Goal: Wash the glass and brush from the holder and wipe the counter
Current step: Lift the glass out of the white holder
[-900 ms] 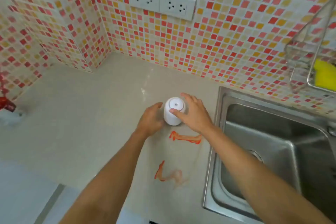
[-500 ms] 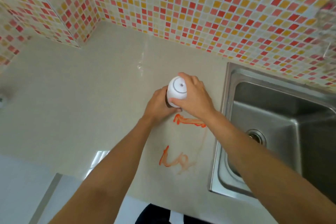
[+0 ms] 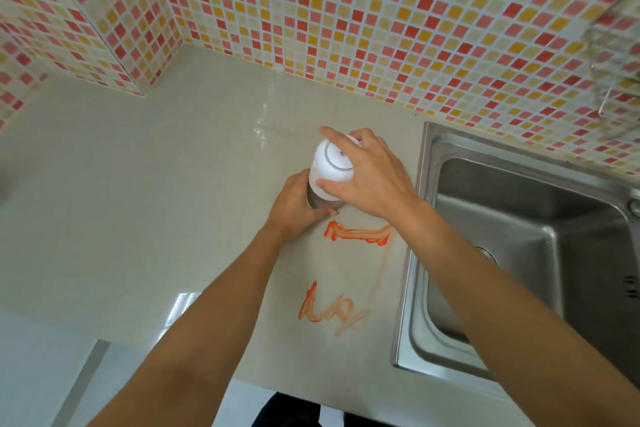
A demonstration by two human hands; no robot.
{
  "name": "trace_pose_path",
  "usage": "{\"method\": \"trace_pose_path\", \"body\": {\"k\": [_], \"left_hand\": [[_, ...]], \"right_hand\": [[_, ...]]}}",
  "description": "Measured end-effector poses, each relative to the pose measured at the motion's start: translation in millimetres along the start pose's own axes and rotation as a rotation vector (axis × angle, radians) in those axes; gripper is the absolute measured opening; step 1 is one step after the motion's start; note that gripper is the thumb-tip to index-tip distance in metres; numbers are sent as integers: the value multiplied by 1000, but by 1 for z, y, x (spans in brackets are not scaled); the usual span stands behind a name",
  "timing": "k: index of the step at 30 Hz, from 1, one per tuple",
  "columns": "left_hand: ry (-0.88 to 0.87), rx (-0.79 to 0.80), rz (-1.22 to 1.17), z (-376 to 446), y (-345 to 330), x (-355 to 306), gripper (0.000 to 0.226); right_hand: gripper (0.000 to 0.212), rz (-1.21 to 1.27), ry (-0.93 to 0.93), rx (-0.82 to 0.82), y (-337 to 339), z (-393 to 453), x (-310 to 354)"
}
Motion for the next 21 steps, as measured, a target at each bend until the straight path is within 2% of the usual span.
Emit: {"method": "trace_pose_path", "body": {"k": [6,9,11,13,16,18,21], "left_hand": [[3,-16,37,-2,2,-3,80],[10,-3,9,-2,2,-10,89],[32,-4,-18,-1,2,-13,92],[57,-19,-36,-2,2,-14,92],[76,-49,-76,-2,1,-15,90],[87,-64,-81,-3,2,-16,84],[91,-73,-56,-3,3,-15,78]], "right_hand": [[63,285,-147,-202,41,-4,-24],[56,492,-314,-292,47,-11,-57],[57,713,-495,-275,34,-19,-87],[66,1027,-654,-214,12,-27,-112],[66,1434,-732,-148,-13,-33,-132],[64,1547,-724,-115,-23,-31,-139],[60,1478,-689,-104,-30,-19,-150]]}}
Point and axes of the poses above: each hand's wrist, its own z-axis towards the middle knuckle, its own y-axis out of the back of the hand, x = y × z, the point moved 7 cm from there along z, towards the middle knuckle, and after that the axes turned 3 degrees about -x, right-handed, at the moved point
